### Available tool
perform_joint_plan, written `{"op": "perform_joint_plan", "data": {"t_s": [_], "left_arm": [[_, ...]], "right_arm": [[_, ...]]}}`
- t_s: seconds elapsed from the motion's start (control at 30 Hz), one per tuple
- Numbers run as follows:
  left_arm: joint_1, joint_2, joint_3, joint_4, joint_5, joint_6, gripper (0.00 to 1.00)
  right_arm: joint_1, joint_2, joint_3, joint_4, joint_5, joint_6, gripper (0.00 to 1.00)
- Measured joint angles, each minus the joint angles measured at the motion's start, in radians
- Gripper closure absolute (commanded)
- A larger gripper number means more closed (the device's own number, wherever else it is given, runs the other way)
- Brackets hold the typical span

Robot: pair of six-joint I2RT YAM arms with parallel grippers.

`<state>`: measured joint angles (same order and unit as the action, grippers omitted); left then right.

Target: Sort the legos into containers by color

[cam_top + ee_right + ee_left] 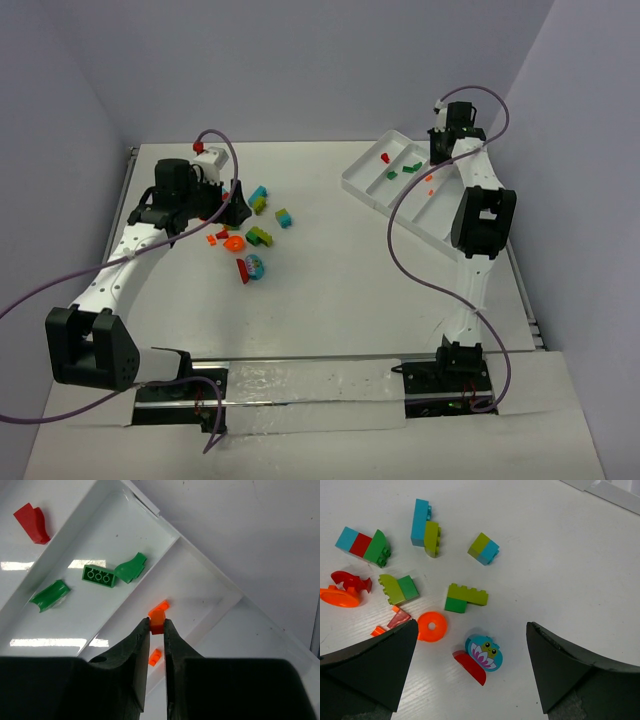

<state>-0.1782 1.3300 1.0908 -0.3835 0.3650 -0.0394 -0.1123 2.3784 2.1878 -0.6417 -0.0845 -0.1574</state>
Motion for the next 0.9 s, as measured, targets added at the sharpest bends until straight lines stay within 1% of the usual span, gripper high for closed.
{"op": "perform_joint_plan", "data": {"t_s": [0.13,0.17,0.27,0.3,0.4,0.5,0.57,0.6,0.67,0.83,0.87,0.9], "left_arm": [[0.007,0.0,0.0,0.0,-0.023,0.002,0.01],[0.01,0.0,0.0,0.0,-0.026,0.003,0.01],[0.024,0.0,0.0,-0.001,-0.037,0.003,0.01],[0.029,0.0,0.0,-0.002,-0.04,0.005,0.01],[0.055,0.0,0.0,-0.003,-0.044,0.013,0.02],[0.086,0.0,-0.005,-0.012,-0.039,0.041,0.07],[0.114,0.0,-0.015,-0.026,-0.032,0.075,0.12],[0.13,0.0,-0.023,-0.033,-0.027,0.091,0.14],[0.163,0.0,-0.045,-0.045,-0.019,0.129,0.2],[0.229,0.014,-0.112,-0.076,-0.017,0.242,0.23],[0.233,0.023,-0.122,-0.077,-0.017,0.264,0.23],[0.235,0.035,-0.132,-0.077,-0.015,0.291,0.23]], "right_arm": [[-0.002,0.009,0.018,0.003,0.016,0.012,0.66],[-0.002,0.009,0.019,0.006,0.018,0.015,0.59],[-0.003,0.009,0.025,0.01,0.018,0.02,0.47],[-0.003,0.009,0.025,0.01,0.018,0.022,0.45],[-0.003,0.009,0.025,0.01,0.017,0.026,0.44],[-0.003,0.009,0.025,0.01,0.014,0.027,0.43],[-0.003,0.006,0.022,0.008,0.004,0.03,0.4],[-0.001,-0.003,0.012,0.007,-0.008,0.033,0.37],[0.003,-0.032,-0.018,-0.004,-0.03,0.036,0.32],[0.039,-0.195,-0.152,-0.017,-0.09,0.045,0.19],[0.054,-0.236,-0.18,-0.018,-0.106,0.046,0.12],[0.069,-0.274,-0.202,-0.018,-0.121,0.049,0.11]]}}
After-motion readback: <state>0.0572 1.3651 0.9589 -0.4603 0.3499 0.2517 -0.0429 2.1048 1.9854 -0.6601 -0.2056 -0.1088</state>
